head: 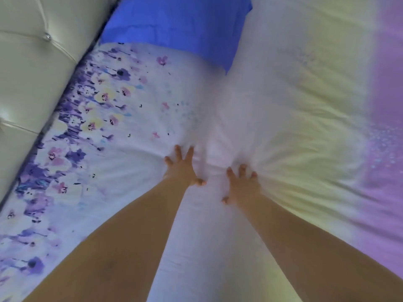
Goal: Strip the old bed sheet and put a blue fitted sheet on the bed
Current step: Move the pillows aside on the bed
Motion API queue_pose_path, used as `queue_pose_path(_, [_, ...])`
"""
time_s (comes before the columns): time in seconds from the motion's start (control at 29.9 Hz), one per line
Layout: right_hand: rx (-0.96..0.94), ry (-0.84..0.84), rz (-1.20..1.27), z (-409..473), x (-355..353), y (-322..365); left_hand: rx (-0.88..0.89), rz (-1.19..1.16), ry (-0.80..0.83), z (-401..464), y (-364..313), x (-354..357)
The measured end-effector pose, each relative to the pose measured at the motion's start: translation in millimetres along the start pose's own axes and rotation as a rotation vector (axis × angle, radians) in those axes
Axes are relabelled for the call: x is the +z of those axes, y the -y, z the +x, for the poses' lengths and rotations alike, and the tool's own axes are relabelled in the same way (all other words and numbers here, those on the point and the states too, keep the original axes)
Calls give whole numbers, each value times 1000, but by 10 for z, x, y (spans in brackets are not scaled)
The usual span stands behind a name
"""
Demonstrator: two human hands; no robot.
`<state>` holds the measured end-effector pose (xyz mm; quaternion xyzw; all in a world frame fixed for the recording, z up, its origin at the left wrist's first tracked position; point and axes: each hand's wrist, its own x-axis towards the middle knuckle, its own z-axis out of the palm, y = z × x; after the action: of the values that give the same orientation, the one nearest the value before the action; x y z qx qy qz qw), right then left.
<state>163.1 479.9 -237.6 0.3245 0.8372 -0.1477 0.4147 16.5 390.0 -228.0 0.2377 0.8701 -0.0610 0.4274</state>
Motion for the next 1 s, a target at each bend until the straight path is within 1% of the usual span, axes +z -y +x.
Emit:
queue_pose_path(0.07, [-36, 39, 26, 117, -446, -59, -59, 18, -22, 45, -75, 63])
queue_pose_path(0.1, [-32, 10, 109, 222, -737, -97, -86, 22, -45, 61, -113, 84])
queue_pose_path(0.13, [-10, -77, 258, 348, -1036, -128, -103, 29, -62, 77, -142, 101])
queue_pose_path(0.17, [17, -177, 476, 496, -1317, -149, -107, 42, -74, 85, -164, 115])
queue_pose_path(0.2, [37, -242, 788, 645, -1586, -159, -108, 55, -86, 102, -168, 131])
queue_pose_path(0.23, [42, -243, 1183, 790, -1832, -146, -108, 66, -104, 131, -164, 145])
queue_pose_path(0.27, [18, -204, 1562, 912, -2063, -110, -111, 74, -118, 156, -157, 155])
queue_pose_path(0.3, [-31, -168, 1872, 1014, -2262, -70, -113, 87, -120, 182, -157, 164])
queue_pose_path(0.33, [-87, -141, 2081, 1114, -2420, -21, -116, 101, -115, 200, -164, 165])
queue_pose_path(0.37, [-131, -123, 2193, 1194, -2546, 41, -118, 113, -108, 206, -175, 164])
queue_pose_path(0.43, [-123, -161, 2212, 1299, -2701, 148, -117, 126, -100, 217, -188, 159])
queue_pose_path(0.5, [-36, -234, 2121, 1370, -2737, 187, -111, 131, -94, 230, -187, 163])
queue_pose_path(0.6, [20, -287, 2033, 1290, -2583, 124, -116, 147, -87, 236, -193, 168])
queue_pose_path(0.63, [30, -305, 2005, 1214, -2478, 81, -121, 147, -87, 239, -195, 172])
queue_pose_path(0.77, [58, -290, 1899, 807, -1910, -73, -108, 126, -88, 219, -179, 163])
queue_pose_path(0.87, [113, -265, 1875, 392, -1396, -149, -70, 87, -81, 168, -101, 158])
queue_pose_path(0.94, [166, -241, 1838, 40, -978, -265, -18, 68, -87, 126, 19, 141])
queue_pose_path(1.0, [206, -222, 1726, -346, -561, -386, 78, -48, -159, 27, 191, 132])
